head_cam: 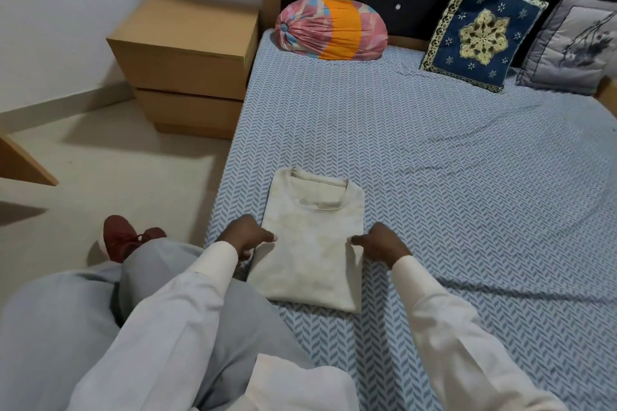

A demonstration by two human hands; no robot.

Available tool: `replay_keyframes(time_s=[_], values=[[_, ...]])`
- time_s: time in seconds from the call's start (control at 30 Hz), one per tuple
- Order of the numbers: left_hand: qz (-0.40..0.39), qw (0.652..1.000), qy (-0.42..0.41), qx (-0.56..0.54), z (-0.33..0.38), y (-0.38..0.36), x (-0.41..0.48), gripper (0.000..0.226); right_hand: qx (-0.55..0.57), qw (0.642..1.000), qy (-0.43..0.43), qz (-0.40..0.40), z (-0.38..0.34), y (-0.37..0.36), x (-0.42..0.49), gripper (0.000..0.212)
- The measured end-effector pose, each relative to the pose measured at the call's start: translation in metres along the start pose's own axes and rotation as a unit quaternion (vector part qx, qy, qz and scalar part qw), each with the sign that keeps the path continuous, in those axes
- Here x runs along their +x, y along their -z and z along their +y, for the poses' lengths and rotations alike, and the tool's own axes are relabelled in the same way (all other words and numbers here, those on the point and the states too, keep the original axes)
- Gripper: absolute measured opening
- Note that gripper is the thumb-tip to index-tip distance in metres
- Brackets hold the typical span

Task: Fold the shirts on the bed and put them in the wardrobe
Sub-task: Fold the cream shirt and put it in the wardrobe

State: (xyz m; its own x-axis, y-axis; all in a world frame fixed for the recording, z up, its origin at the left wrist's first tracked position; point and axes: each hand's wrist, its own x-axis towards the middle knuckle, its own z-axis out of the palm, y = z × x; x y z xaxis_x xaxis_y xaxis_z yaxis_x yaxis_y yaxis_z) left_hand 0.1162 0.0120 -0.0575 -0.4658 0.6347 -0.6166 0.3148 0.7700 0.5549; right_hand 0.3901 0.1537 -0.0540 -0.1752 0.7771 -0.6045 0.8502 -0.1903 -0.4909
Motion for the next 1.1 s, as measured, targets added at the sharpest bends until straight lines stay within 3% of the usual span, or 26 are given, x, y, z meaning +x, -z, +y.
replay_keyframes(time_s=[0.07,0.17,0.23,0.33,0.47,0.6,0.77,0.83,0.93,1.1], values=[[0.015,1.000,-0.003,-0.002,0.010,-0.004,0.010,0.047,0.045,0.998,0.002,0.035,0.004,-0.012,0.022,0.063],[0.034,0.997,0.010,0.072,0.017,-0.014,0.028,0.076,0.086,0.994,0.011,0.069,-0.004,-0.022,0.022,0.042],[0.045,0.994,-0.018,0.097,0.024,-0.017,0.030,0.067,0.081,0.992,0.037,0.085,-0.008,-0.025,0.019,0.027],[0.050,0.994,-0.074,0.060,0.028,-0.017,0.027,0.039,0.041,0.991,0.090,0.094,-0.012,-0.025,0.014,0.019],[0.085,0.989,-0.097,0.070,0.019,-0.022,0.021,0.044,0.051,0.986,0.133,0.083,-0.004,-0.027,0.007,0.039],[0.039,0.982,-0.171,0.066,0.006,-0.027,0.020,0.094,0.081,0.974,0.198,0.080,0.011,-0.031,-0.003,0.089],[-0.009,0.983,-0.184,0.017,-0.010,-0.020,0.019,0.111,0.065,0.968,0.240,0.031,0.030,-0.039,-0.005,0.075],[-0.027,0.982,-0.188,-0.006,-0.006,-0.018,0.018,0.105,0.104,0.970,0.219,-0.001,0.028,-0.038,-0.002,0.071],[-0.040,0.982,-0.184,-0.033,0.010,-0.021,0.016,0.092,0.088,0.975,0.202,-0.044,0.018,-0.029,-0.001,0.082],[-0.025,0.980,-0.194,0.024,0.027,-0.029,0.011,0.086,0.022,0.978,0.202,-0.037,-0.005,-0.022,-0.012,0.081]])
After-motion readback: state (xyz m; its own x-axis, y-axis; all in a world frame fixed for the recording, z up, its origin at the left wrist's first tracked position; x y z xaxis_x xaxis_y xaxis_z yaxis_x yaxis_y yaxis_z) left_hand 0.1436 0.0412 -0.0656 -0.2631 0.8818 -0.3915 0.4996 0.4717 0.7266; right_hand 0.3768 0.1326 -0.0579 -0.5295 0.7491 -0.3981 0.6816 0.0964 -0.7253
